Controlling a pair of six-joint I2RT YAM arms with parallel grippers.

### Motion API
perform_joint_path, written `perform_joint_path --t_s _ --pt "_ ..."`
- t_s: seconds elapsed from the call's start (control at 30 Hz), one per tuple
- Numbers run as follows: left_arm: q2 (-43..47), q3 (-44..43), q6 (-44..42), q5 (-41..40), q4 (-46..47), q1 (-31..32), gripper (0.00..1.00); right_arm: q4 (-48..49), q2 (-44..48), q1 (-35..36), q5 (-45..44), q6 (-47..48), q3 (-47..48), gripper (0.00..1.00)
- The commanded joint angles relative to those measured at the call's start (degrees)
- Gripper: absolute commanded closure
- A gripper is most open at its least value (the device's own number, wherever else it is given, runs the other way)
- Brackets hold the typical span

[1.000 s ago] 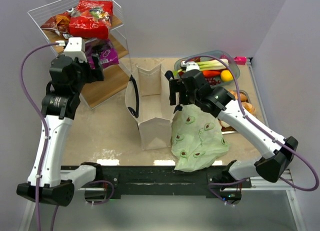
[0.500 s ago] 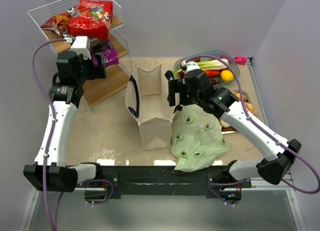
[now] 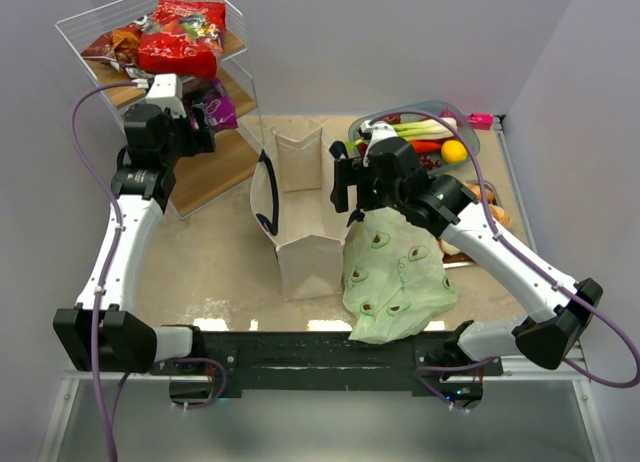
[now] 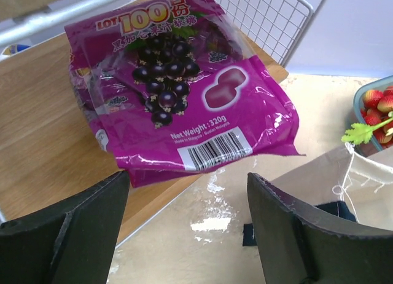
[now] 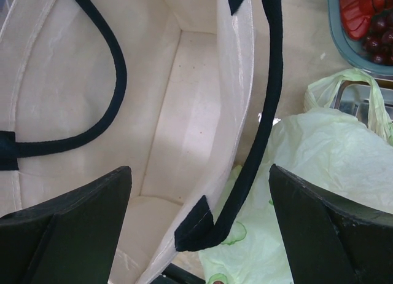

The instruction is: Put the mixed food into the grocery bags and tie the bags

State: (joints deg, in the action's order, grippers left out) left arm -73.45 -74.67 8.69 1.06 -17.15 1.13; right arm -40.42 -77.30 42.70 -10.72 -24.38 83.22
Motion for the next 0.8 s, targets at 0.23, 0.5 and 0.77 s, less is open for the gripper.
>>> perform_joint_path --t_s 0.23,0.5,0.77 --pt "-4.33 -0.12 2.56 -3.17 5.90 -0.86 0.18 1.93 1.80 -0.07 1.58 0.91 1.07 0.03" --pt "-6.97 0.58 1.25 -4.22 9.93 -0.95 0.25 1.75 2.15 0.02 1.32 1.09 0.80 0.03" --pt "-6.44 2.78 -1.04 -2.56 13.98 -0.95 0.70 1.49 2.33 -0.07 0.79 1.18 0.36 0.04"
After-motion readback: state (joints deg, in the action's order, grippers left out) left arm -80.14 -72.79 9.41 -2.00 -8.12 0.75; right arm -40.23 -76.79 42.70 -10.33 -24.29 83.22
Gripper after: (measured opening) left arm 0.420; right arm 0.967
